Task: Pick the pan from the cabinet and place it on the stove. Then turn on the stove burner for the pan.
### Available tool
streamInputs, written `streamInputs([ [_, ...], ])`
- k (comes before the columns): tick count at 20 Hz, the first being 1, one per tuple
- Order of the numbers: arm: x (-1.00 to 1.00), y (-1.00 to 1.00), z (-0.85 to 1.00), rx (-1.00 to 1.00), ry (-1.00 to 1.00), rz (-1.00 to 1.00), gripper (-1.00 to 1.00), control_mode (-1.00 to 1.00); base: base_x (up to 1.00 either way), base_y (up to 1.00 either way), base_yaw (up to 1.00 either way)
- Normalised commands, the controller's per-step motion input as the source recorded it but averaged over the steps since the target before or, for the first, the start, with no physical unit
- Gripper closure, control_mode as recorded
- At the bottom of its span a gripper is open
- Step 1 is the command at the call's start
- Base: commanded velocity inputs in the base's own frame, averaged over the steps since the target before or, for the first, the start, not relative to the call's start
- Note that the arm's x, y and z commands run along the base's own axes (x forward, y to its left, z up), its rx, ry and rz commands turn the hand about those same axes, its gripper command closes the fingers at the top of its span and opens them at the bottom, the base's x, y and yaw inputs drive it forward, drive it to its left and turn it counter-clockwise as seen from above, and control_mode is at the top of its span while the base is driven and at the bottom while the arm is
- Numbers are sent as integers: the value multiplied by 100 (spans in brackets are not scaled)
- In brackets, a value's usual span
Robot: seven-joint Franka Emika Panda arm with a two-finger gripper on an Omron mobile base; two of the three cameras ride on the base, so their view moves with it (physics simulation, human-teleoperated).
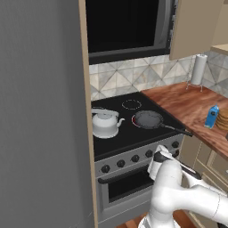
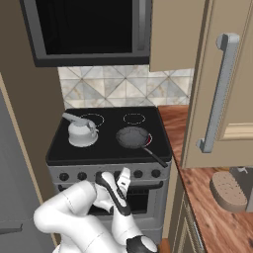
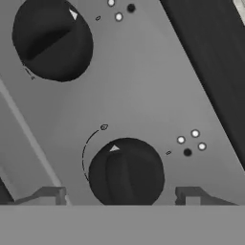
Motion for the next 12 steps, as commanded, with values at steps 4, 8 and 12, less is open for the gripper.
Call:
streamInputs([
  [4, -48, 0, 35, -1, 6, 0, -100, -100, 0, 0, 0],
  [8, -54, 0, 45, 0, 4, 0, -100, -100, 0, 0, 0],
  [12, -50, 0, 59, -2, 0, 0, -100, -100, 0, 0, 0],
])
